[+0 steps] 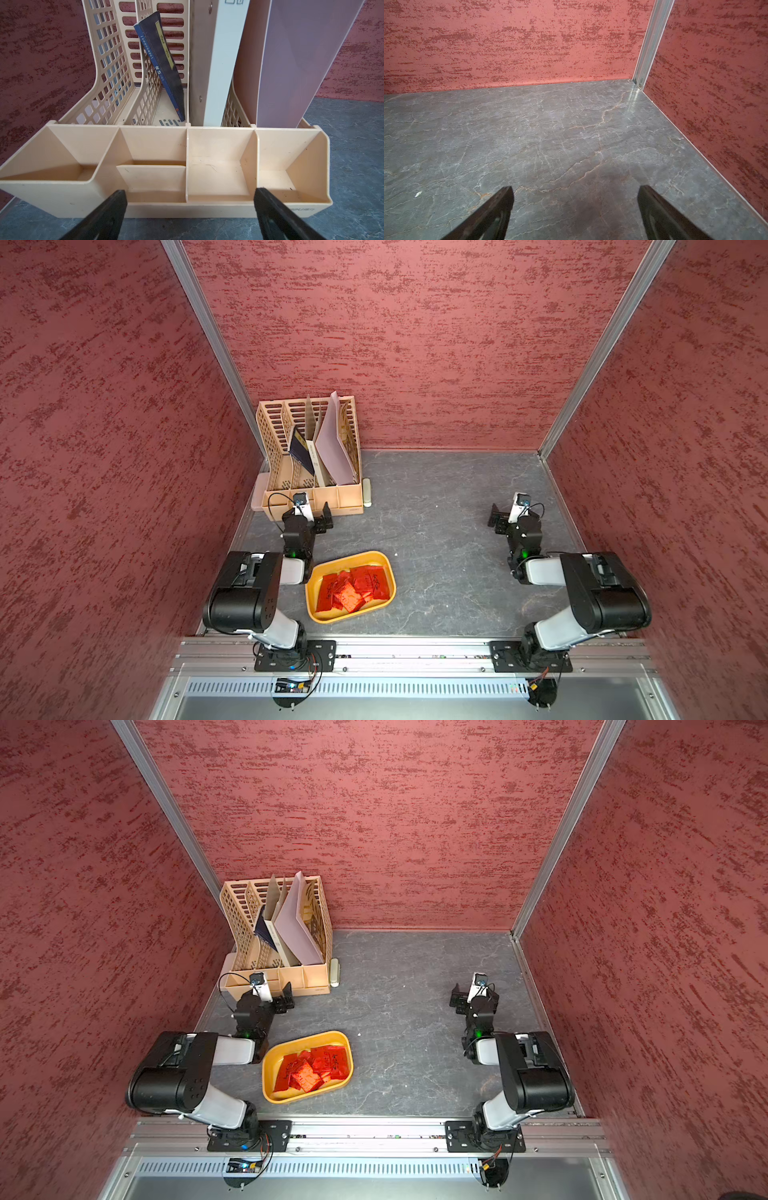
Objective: Take the tea bags out of the storage box
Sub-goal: Pick up the storage box at the center of the board.
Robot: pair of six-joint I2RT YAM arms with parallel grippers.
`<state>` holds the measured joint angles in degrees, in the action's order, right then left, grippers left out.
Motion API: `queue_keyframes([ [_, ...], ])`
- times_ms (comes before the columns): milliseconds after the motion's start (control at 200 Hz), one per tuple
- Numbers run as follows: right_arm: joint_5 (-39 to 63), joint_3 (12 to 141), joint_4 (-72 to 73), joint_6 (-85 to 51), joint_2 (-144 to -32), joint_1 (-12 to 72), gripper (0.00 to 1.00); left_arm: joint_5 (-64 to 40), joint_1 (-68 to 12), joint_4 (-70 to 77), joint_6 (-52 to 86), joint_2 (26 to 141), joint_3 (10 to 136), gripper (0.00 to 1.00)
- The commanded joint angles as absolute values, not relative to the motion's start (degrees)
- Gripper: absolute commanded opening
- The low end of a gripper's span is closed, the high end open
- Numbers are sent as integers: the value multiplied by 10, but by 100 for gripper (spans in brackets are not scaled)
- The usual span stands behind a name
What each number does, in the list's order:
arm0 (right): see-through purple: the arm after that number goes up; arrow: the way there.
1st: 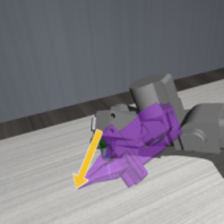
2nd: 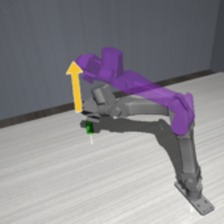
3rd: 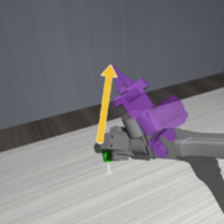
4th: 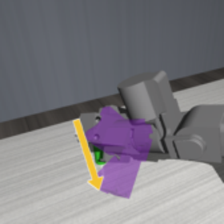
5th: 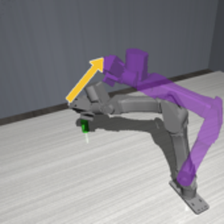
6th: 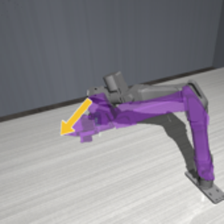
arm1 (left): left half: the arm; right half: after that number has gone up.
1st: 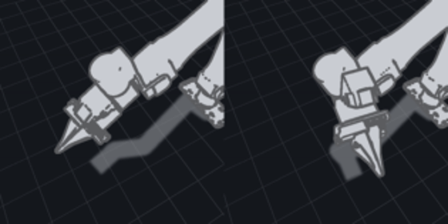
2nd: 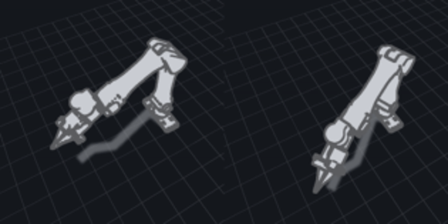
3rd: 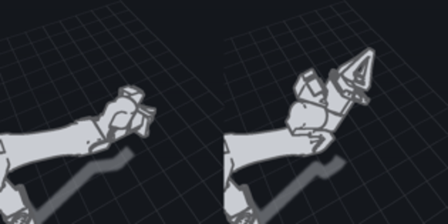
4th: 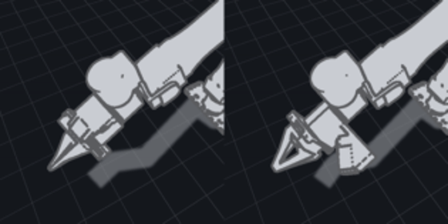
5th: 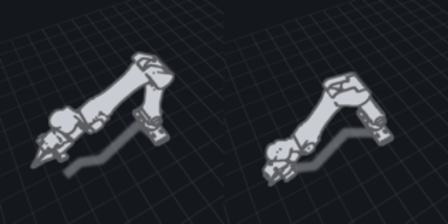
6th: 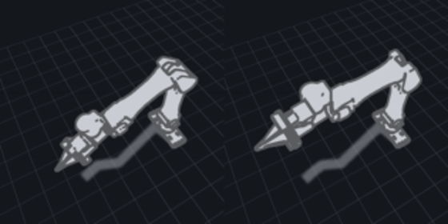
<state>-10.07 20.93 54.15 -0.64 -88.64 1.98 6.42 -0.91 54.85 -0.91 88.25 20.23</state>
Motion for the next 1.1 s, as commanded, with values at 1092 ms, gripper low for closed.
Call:
queue_keyframes([
  [1092, -150, 260, 331, -44, -684, 32, 99, 288, -122, 305, 58, 604, 206, 100],
])
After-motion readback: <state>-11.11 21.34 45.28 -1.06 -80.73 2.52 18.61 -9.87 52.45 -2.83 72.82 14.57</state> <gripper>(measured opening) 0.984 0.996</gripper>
